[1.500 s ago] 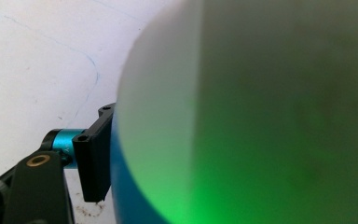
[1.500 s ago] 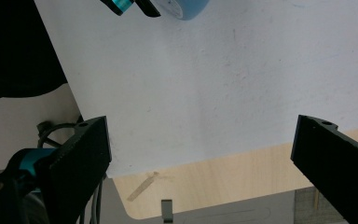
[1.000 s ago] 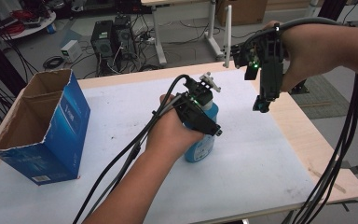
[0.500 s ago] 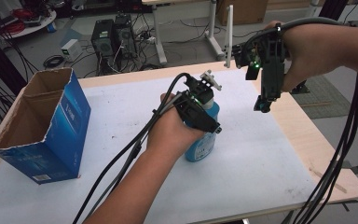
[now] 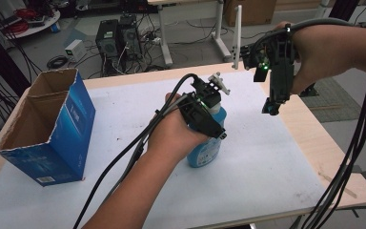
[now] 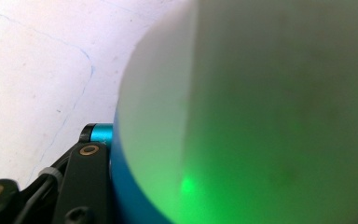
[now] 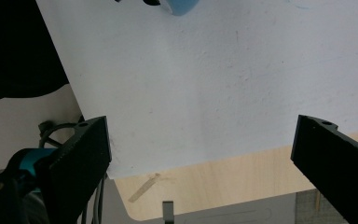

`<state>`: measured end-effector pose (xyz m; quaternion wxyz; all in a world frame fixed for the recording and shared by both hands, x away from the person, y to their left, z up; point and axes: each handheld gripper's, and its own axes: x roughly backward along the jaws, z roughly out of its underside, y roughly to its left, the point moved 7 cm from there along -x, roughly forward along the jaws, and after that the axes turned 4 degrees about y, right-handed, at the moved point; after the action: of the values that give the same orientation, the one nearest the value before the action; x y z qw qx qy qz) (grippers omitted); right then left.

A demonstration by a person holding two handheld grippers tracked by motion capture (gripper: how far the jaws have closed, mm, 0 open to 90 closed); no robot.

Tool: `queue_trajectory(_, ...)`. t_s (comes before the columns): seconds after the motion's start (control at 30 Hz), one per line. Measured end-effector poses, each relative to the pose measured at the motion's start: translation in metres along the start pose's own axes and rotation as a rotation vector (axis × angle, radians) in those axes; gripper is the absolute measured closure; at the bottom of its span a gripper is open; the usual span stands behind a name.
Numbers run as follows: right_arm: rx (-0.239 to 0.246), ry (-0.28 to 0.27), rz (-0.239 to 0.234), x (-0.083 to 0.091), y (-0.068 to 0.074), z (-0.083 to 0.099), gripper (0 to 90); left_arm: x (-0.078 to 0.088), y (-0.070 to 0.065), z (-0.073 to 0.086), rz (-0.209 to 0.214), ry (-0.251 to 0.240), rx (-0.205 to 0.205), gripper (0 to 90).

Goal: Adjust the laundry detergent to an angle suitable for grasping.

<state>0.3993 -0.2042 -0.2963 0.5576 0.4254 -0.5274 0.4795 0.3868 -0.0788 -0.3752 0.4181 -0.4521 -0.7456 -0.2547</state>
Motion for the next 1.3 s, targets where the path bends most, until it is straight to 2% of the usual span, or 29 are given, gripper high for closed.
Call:
queue_trajectory(0.2,0.012,-0.005,-0.002,0.000,0.001,-0.005,3.9,0.025,0.004,0.008,0.028,-0.009,-0.016,44.3)
queue_trajectory(0.23,0.021,-0.004,-0.002,0.000,0.001,-0.007,3.9,0.034,0.005,0.013,0.043,-0.005,-0.022,44.3)
queue_trajectory(0.27,0.021,-0.006,-0.003,0.000,0.002,-0.009,3.9,0.034,0.005,0.013,0.043,-0.005,-0.022,44.3)
queue_trajectory(0.3,0.023,-0.002,-0.003,0.000,0.002,-0.010,3.9,0.043,0.007,0.017,0.050,0.005,-0.026,44.3)
queue_trajectory(0.37,0.029,-0.006,-0.004,0.000,0.003,-0.012,3.9,0.043,0.007,0.017,0.050,0.005,-0.026,44.3)
queue_trajectory(0.4,0.036,-0.011,-0.005,0.000,0.004,-0.016,3.9,0.054,0.009,0.024,0.051,0.016,-0.057,44.3)
queue_trajectory(0.6,0.059,-0.017,-0.013,0.000,0.008,-0.028,3.9,0.083,0.015,0.042,0.070,0.023,-0.108,44.3)
queue_trajectory(0.73,0.083,-0.022,-0.015,0.000,0.008,-0.035,3.9,0.102,0.019,0.054,0.122,0.018,-0.167,44.3)
queue_trajectory(0.83,0.089,-0.024,-0.016,0.001,0.010,-0.041,3.9,0.114,0.022,0.062,0.176,0.013,-0.180,44.2)
queue_trajectory(0.93,0.105,-0.021,-0.018,0.000,0.011,-0.047,3.9,0.123,0.025,0.069,0.211,0.002,-0.192,44.2)
queue_trajectory(1.07,0.111,-0.017,-0.019,0.000,0.012,-0.054,3.9,0.132,0.028,0.077,0.222,-0.011,-0.208,44.2)
queue_trajectory(1.13,0.123,-0.021,-0.022,-0.001,0.012,-0.057,3.9,0.135,0.029,0.080,0.224,-0.006,-0.233,44.2)
queue_trajectory(1.2,0.126,-0.020,-0.022,-0.001,0.012,-0.060,3.9,0.136,0.029,0.084,0.233,-0.008,-0.241,44.2)
queue_trajectory(1.3,0.124,-0.018,-0.021,-0.002,0.012,-0.062,3.9,0.139,0.031,0.090,0.250,-0.009,-0.284,44.2)
